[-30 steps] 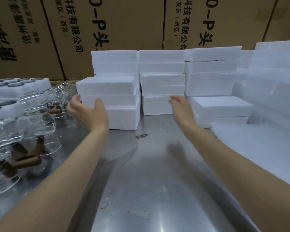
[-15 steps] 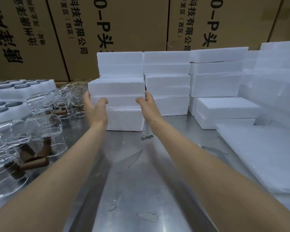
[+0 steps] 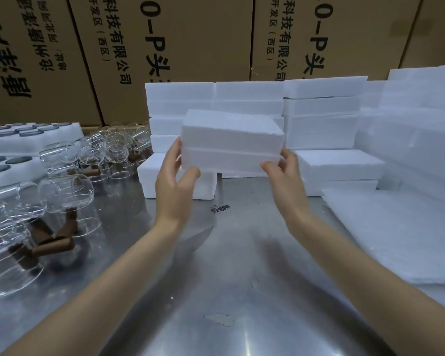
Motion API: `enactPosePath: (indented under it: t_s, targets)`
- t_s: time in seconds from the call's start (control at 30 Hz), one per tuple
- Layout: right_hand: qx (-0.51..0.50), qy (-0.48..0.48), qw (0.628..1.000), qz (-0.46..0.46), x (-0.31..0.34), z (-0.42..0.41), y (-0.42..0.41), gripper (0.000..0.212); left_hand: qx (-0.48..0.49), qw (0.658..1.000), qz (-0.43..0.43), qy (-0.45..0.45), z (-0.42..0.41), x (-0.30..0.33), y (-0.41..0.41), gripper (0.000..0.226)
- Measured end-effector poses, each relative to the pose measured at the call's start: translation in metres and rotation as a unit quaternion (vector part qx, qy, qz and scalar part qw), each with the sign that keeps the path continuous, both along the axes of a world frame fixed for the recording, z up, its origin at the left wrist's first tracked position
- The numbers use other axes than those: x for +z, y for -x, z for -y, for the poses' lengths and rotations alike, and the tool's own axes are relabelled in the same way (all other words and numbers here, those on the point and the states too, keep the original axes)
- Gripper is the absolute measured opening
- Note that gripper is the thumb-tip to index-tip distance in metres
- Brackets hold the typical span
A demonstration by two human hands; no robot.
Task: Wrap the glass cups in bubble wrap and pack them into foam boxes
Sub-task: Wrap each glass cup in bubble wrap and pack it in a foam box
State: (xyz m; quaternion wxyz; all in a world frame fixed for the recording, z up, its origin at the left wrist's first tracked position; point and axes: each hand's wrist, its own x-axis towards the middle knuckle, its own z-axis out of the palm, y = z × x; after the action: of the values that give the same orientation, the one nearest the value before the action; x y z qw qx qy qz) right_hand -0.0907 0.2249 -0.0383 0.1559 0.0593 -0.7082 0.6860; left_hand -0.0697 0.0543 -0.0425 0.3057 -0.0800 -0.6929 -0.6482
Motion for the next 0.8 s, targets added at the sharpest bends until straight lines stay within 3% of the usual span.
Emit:
enactPosePath:
  t_s: [0.1,0.3,0.73,0.8]
  targets:
    - [-0.047,-0.016,0.999,-0.004,-0.011,-0.02,-0.016,0.037,-0.033,0.999,0.005,0.007,-0.011,-0.01,-0.016,0.068]
    - [-0.109,-0.07,0.991,0.045,-0.031,-0.045,-0.026,0.038,-0.087,0.994,0.059,0.016,-0.024,-0.034,-0.028,0.062]
    - [-0.077,-0.22,0.968,0.088,-0.045,-0.051,-0.022,0.037,-0.054,0.975,0.181,0.116,-0.001,-0.041,-0.026,0.052]
    - [-0.079,-0.24,0.964,0.087,-0.048,-0.052,-0.019,0.036,-0.046,0.972,0.186,0.132,0.0,-0.042,-0.025,0.041]
